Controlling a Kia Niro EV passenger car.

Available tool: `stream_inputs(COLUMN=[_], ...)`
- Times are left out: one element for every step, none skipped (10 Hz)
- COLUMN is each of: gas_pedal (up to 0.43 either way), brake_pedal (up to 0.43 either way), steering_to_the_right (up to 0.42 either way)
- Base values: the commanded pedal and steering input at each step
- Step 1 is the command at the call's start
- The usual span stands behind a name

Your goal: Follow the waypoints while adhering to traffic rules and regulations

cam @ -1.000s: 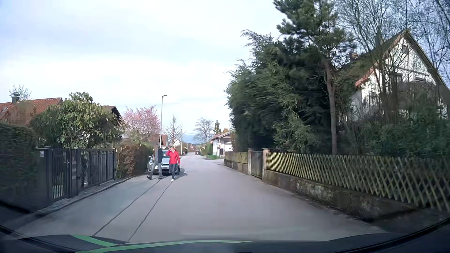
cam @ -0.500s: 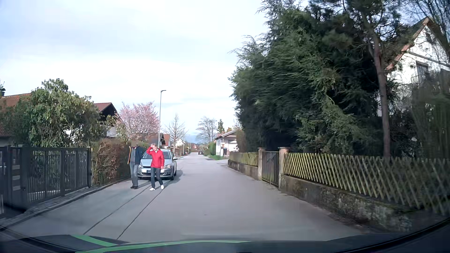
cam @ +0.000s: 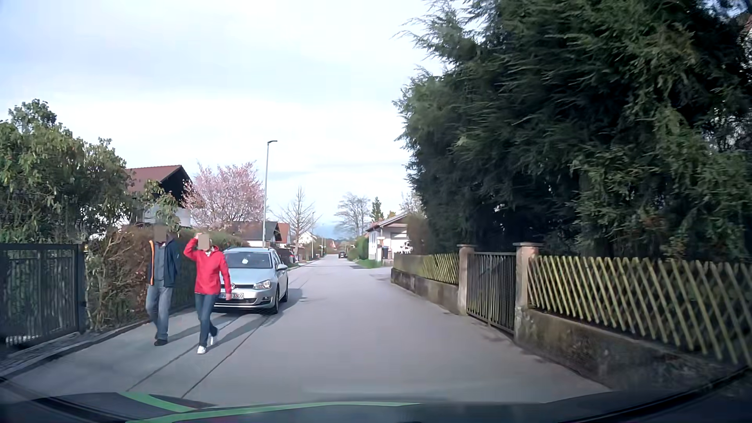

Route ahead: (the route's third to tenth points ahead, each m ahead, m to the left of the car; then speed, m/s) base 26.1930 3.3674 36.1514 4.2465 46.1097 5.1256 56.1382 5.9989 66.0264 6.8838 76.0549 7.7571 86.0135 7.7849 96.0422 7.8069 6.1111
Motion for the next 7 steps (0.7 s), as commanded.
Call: stream_inputs(gas_pedal=[0.067,0.067,0.067,0.067,0.059,0.059,0.028], brake_pedal=[0.0,0.0,0.0,0.0,0.0,0.0,0.0], steering_to_the_right=[-0.025,-0.024,-0.023,-0.021,-0.02,-0.019,-0.019])
